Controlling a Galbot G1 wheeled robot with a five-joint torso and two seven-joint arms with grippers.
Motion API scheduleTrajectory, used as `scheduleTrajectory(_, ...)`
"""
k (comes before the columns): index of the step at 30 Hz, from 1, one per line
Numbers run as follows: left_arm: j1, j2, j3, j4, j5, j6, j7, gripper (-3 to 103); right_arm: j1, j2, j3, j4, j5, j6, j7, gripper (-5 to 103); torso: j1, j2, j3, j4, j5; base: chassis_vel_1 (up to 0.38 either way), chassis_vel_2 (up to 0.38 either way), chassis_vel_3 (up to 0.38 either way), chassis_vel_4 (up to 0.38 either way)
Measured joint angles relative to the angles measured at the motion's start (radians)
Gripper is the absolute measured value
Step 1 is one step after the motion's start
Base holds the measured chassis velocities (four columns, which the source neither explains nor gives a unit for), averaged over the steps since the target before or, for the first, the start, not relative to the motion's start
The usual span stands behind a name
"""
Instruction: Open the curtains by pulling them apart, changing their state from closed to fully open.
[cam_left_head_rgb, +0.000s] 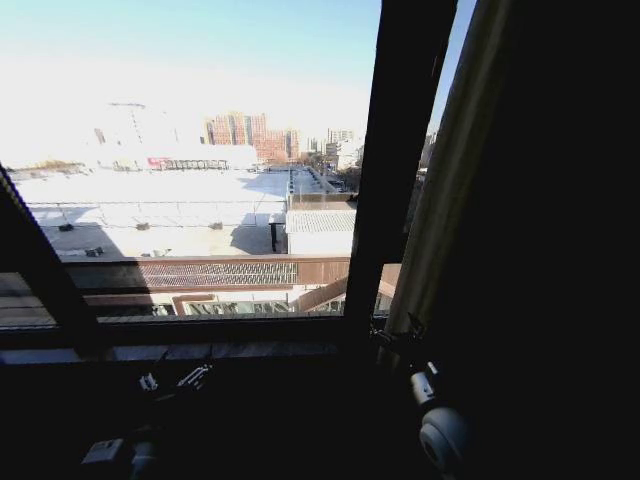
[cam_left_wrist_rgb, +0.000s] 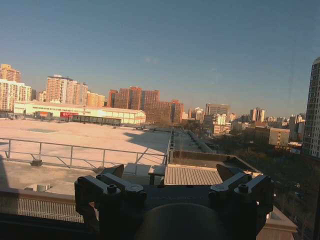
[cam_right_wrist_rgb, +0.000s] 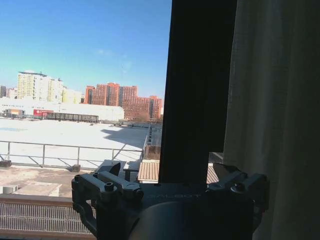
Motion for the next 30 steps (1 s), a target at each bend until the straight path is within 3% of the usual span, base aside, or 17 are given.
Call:
scheduleTrajectory(14,0.002,-0.001,0.001,-0.011,0.009,-0.011,0.003,100,0.005,0.001,-0.014,-0.002,-0.004,0.000,-0.006,100,0.000,0.000,0.000,-0.0001,0.0000,0.157,0.152,-0.163,-0.163)
scheduleTrajectory(30,0.000,-0.008,0.003,-0.015,0.025,-0.015,0.029,100,0.001,-0.001,-0.022,-0.002,-0.006,0.003,-0.016,100,0.000,0.000,0.000,0.0000,-0.0006,0.325,0.332,-0.330,-0.324)
